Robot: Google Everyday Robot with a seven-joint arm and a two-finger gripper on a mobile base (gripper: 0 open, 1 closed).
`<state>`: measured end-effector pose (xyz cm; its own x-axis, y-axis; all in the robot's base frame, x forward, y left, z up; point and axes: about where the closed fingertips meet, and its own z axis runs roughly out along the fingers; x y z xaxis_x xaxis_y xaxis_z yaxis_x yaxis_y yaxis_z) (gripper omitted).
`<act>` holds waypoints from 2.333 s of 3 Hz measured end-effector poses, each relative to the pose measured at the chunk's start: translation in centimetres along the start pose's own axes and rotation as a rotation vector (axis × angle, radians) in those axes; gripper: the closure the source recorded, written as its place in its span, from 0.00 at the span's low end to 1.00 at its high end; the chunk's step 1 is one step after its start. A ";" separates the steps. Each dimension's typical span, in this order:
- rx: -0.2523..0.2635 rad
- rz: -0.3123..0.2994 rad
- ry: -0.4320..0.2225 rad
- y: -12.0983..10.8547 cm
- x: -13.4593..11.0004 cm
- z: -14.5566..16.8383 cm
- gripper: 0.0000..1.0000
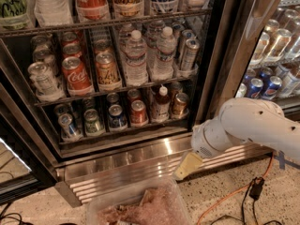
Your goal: Pick blue plastic bottle from bottom shelf of fridge
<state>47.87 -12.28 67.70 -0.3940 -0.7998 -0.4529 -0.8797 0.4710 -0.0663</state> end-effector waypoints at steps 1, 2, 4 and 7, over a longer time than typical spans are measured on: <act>0.039 0.051 -0.039 -2.4 -1.3 2.3 0.00; 0.090 0.122 -0.099 -4.2 -2.4 4.6 0.00; 0.173 0.191 -0.206 -6.2 -4.0 6.2 0.00; 0.205 0.266 -0.292 -9.9 -6.2 8.9 0.00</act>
Offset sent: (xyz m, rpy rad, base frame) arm 0.0978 0.0248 -0.0387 0.1579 -0.1563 -0.2596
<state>61.41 -8.74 63.26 -0.4814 -0.5161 -0.7085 -0.6753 0.7337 -0.0757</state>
